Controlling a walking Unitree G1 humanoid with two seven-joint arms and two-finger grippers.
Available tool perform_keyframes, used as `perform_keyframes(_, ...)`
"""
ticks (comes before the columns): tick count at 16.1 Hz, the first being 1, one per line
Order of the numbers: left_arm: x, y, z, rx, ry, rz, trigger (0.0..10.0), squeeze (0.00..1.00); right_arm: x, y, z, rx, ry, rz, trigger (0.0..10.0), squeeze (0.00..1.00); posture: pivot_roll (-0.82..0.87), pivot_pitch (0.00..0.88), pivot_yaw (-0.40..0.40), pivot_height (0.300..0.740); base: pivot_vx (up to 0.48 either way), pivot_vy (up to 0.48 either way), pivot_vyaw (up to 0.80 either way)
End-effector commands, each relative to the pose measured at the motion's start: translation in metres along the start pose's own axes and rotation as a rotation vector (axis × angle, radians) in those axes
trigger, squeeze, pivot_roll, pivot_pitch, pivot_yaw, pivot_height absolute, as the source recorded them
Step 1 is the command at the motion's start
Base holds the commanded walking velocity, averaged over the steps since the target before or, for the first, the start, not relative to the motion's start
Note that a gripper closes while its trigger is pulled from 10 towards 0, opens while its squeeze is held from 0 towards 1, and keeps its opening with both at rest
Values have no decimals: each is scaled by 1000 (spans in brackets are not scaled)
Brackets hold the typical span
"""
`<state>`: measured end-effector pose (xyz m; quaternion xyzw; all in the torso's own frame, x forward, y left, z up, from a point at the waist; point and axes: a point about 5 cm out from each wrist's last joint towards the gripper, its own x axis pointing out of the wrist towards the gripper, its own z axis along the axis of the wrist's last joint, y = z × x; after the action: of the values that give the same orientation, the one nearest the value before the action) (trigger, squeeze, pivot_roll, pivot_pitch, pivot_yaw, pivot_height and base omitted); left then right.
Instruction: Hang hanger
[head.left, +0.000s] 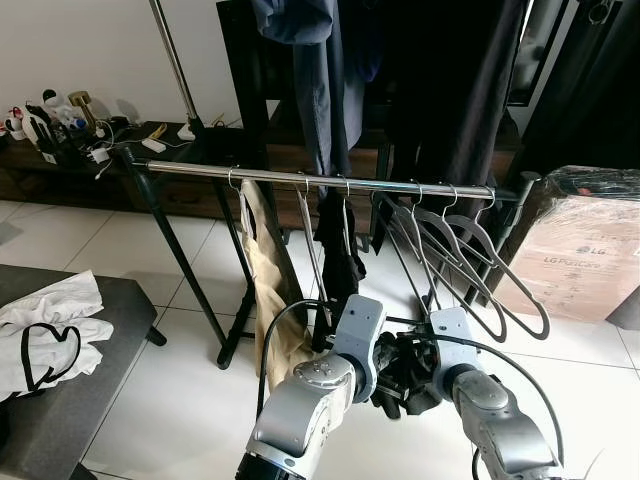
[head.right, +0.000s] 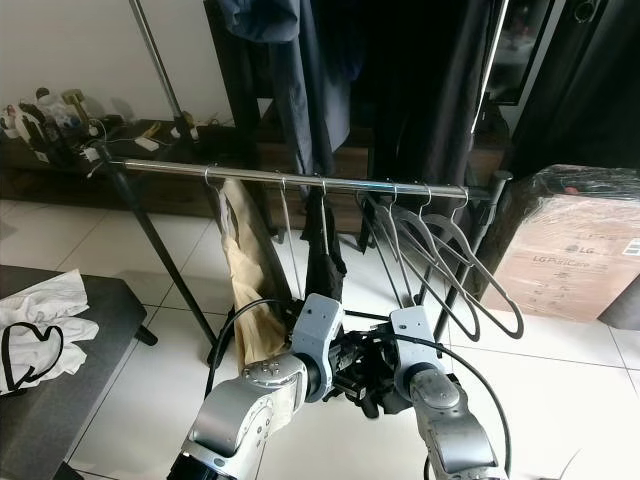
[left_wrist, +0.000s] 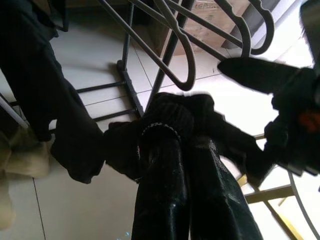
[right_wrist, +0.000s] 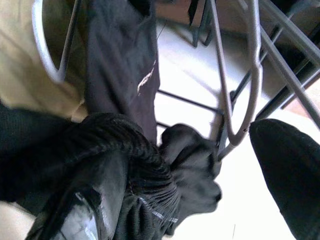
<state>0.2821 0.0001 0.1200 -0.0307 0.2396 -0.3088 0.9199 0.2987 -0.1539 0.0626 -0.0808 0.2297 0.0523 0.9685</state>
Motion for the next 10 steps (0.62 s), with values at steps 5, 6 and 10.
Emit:
perform_keyframes(5,0,-3,-8,8,54,-32,10000,0,-1,16,28,83,-177,140,10000,0,-38,81,3,740,0,0,0)
perform_keyframes(6,0,-3,-8,8,56,-30,10000,0,2,13,23,-4,-148,96,10000,0,-36,80,3,740,0,0,0)
perform_keyframes(10,0,3,-6,8,44,7,10000,0,7,-14,-18,-144,91,-85,10000,0,-30,76,1,740,0,0,0)
